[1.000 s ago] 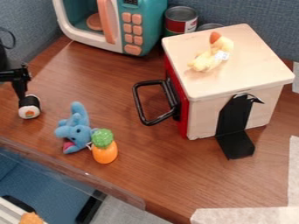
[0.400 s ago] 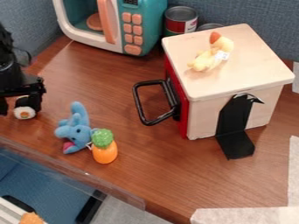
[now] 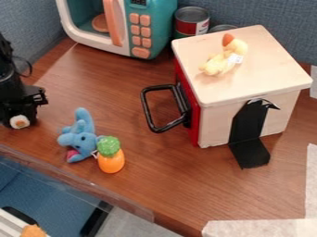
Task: Move the object on to the middle top of the table
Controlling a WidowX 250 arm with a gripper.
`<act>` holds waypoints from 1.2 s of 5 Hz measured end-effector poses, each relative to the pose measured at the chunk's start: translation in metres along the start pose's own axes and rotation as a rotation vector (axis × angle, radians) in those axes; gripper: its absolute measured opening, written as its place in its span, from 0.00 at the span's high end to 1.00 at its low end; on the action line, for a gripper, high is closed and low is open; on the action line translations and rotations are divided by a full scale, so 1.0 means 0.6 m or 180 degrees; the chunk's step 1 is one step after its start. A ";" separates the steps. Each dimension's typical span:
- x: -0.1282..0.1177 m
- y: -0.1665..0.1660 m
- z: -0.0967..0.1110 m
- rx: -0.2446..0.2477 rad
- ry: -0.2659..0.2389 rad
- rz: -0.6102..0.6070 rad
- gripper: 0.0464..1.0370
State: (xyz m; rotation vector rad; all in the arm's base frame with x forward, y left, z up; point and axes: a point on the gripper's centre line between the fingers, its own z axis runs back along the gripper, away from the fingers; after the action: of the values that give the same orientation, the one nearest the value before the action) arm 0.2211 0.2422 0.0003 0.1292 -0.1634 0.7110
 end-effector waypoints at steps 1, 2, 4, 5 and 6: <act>0.033 -0.022 0.015 -0.0263 0.0375 -0.0178 0.55; 0.071 -0.084 0.031 -0.0402 0.0450 -0.0501 0.55; 0.093 -0.188 0.044 -0.0634 0.0422 -0.0911 0.55; 0.084 -0.256 0.047 -0.0580 0.0333 -0.1222 0.55; 0.081 -0.279 0.032 -0.0504 0.0270 -0.1209 0.47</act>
State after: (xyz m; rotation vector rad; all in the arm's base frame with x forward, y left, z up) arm 0.3654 0.1440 0.0181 -0.0222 -0.1089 0.3225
